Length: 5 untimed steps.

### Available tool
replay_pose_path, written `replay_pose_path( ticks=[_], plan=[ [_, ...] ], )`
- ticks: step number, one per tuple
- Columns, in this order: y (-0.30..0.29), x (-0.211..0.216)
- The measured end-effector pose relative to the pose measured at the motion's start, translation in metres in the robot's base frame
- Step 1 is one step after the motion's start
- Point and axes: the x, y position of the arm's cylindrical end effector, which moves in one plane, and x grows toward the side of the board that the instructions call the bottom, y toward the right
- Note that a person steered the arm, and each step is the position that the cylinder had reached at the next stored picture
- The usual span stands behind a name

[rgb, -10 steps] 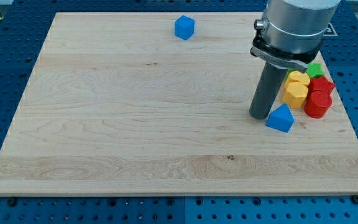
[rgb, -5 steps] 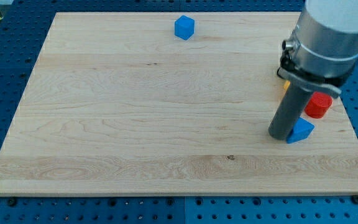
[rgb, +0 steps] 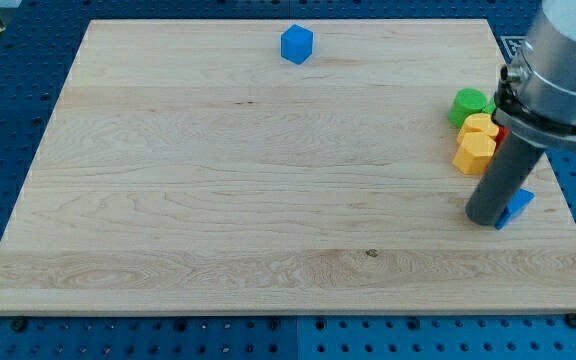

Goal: Slide the blue triangle at the bottom of red circle

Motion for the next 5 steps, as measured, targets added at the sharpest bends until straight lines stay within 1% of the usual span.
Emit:
replay_pose_path(
  ticks=[1, 2, 3, 4, 5],
  plan=[
    [0.007, 0.015],
    [0.032, 0.004],
    [0.033, 0.001],
    [0.024, 0.011],
    [-0.001, 0.004]
  ],
)
